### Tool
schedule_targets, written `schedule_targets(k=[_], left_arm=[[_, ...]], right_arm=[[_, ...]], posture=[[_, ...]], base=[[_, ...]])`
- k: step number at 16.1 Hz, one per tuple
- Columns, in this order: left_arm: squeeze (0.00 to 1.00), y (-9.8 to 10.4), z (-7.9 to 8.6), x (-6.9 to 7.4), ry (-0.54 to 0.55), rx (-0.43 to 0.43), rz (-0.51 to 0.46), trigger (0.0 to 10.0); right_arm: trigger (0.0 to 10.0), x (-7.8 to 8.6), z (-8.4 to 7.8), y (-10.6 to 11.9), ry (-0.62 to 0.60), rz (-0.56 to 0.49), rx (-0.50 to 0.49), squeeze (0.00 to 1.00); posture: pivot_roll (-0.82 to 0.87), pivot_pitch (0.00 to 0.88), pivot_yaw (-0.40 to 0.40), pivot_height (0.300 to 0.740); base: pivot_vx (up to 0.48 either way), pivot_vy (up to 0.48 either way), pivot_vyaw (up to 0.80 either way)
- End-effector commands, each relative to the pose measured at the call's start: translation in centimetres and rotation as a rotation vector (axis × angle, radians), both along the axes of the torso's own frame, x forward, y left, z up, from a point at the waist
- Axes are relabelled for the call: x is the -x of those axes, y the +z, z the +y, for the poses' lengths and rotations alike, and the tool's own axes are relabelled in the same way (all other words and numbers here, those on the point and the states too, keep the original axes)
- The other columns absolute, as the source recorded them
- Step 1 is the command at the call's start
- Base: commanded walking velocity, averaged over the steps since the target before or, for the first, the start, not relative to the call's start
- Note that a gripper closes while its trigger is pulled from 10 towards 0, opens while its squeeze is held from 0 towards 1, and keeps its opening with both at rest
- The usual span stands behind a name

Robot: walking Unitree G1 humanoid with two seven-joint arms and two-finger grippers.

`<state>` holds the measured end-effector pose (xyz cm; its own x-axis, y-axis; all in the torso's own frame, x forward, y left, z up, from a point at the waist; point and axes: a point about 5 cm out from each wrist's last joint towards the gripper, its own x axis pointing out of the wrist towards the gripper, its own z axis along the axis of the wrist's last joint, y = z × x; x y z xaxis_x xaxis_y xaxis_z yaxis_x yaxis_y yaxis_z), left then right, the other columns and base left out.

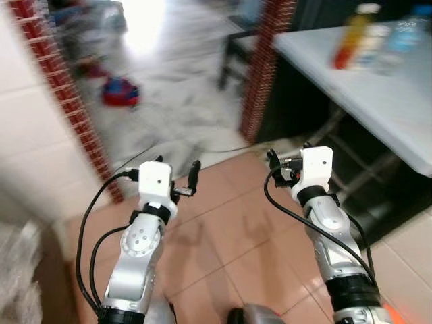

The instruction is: Restocking fridge

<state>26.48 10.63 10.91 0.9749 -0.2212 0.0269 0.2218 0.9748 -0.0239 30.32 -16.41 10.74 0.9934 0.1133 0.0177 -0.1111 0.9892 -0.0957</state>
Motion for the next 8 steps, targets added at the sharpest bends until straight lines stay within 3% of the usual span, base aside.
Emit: schedule_targets(k=[1,6,8], left_arm=[[0.00,0.27,-0.03,-0.04,-0.004,-0.003,-0.011,10.0],[0.00,0.08,-0.26,0.15,0.006,0.014,-0.002,10.0],[0.00,-0.07,-0.28,0.22,0.000,0.014,0.004,10.0]], right_arm=[[10.0,-0.18,0.02,0.46,-0.002,-0.014,-0.002,0.00],[10.0,0.10,-0.40,0.34,-0.008,-0.005,0.005,0.00],[10.0,0.21,-0.44,0.25,-0.025,-0.005,-0.004,0.00]], posture=[[0.06,0.092,-0.035,0.740],[0.03,0.093,-0.038,0.740],[0.03,0.094,-0.030,0.740]], base=[[0.330,0.000,0.00],[0.396,0.000,0.00],[0.480,0.000,-0.54]])
